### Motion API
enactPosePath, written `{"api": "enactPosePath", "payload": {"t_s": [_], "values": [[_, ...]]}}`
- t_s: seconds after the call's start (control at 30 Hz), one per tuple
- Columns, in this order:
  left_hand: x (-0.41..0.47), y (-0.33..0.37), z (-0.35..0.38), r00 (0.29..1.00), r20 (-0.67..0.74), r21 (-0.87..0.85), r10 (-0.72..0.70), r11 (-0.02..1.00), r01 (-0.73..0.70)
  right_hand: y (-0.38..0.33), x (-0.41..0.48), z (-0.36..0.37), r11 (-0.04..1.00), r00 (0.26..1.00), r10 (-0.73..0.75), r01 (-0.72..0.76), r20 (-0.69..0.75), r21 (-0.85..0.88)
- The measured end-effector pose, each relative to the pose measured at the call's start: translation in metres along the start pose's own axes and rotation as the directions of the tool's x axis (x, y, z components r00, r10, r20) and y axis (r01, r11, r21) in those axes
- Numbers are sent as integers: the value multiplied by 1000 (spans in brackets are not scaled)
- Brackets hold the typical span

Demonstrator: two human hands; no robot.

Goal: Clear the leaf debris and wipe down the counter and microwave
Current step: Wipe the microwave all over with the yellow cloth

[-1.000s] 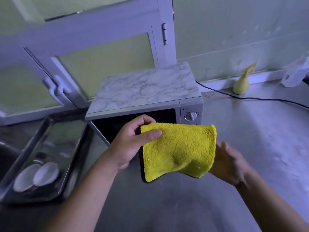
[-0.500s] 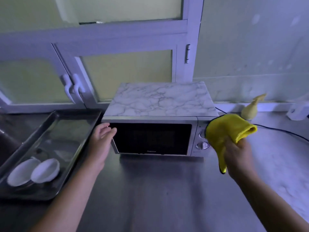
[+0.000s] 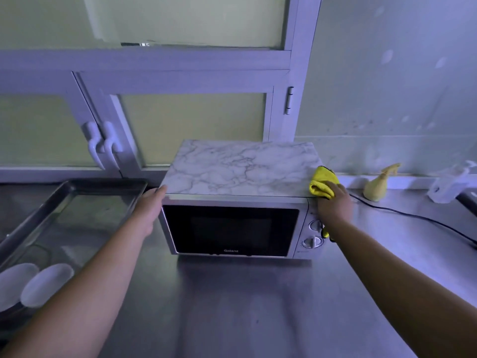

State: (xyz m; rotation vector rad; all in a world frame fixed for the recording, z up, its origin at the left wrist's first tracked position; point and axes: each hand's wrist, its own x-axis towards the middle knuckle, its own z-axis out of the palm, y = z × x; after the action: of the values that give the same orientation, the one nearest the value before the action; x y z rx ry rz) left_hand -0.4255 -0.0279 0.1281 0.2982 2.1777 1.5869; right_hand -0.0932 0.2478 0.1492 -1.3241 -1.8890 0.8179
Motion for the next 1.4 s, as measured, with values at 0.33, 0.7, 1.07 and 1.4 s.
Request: {"api": "enactPosePath", "payload": {"t_s": [0.33,0.7,1.07,1.4], "values": [[-2,-5,12,995,-72,-66,71,995,-76,26,8,-17,947,988,-2,-47,154,317],[-108,-33,13,971,-235,-37,46,998,-56,42,21,-17,762,972,183,-234,146,604],[-167,-47,22,939,-289,-17,184,980,-198,39,27,-9,673,937,335,-310,97,671],[-143,-63,0,939,-244,3,243,968,-250,38,7,-6,598,890,448,-372,89,710]]}}
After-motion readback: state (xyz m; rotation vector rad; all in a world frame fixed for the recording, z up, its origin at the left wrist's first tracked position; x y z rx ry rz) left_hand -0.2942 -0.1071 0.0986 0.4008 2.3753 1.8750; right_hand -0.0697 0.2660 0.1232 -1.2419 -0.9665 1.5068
